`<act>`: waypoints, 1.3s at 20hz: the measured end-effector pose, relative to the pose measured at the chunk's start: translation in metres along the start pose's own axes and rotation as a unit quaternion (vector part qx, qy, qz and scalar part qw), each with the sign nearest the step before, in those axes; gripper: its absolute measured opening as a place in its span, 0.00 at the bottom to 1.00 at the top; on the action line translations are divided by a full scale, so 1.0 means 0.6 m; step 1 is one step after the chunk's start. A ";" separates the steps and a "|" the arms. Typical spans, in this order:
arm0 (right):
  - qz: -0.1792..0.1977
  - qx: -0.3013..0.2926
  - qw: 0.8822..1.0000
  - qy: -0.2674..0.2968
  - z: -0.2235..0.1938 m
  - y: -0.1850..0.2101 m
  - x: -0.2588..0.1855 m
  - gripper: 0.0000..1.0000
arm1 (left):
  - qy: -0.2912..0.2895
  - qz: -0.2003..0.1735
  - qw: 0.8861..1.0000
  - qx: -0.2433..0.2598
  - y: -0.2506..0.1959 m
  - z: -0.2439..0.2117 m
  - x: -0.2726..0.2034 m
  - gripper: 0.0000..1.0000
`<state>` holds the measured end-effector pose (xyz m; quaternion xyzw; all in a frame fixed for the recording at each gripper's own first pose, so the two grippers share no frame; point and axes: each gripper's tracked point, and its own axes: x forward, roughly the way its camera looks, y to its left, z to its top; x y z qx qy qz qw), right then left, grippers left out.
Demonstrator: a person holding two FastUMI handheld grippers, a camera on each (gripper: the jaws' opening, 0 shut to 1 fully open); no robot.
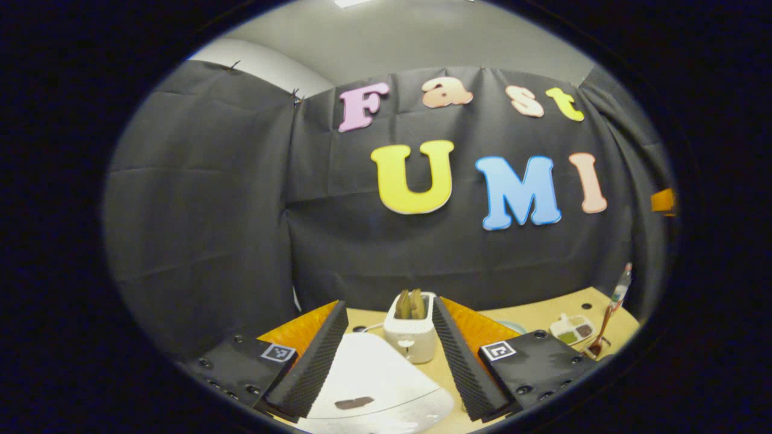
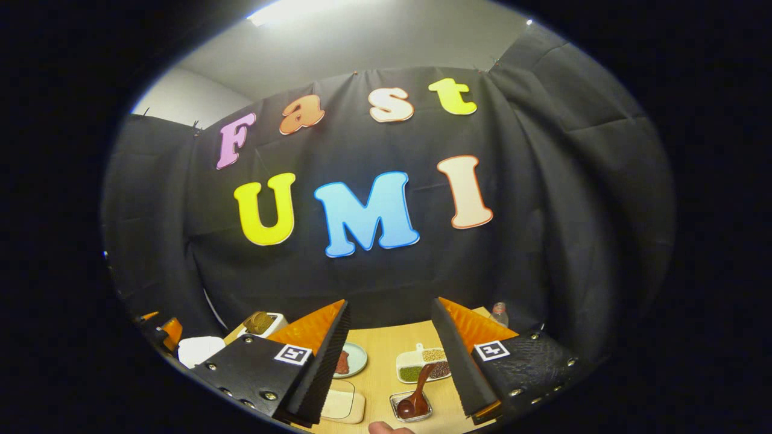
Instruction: Close the left gripper, press the button to open the rice cooker; take a wooden spoon from the chopstick holder with the right hand, scoop a spoonful of rice and pour it into the rice cooker, then put the wooden spoon back into the chopstick holder.
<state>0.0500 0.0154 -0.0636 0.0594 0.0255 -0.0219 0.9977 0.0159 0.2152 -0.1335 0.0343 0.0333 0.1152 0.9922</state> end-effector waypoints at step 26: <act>0.018 -0.055 0.997 -0.053 0.115 0.084 -0.055 0.83 | -0.055 -0.112 0.991 -0.052 -0.215 0.213 -0.052 0.94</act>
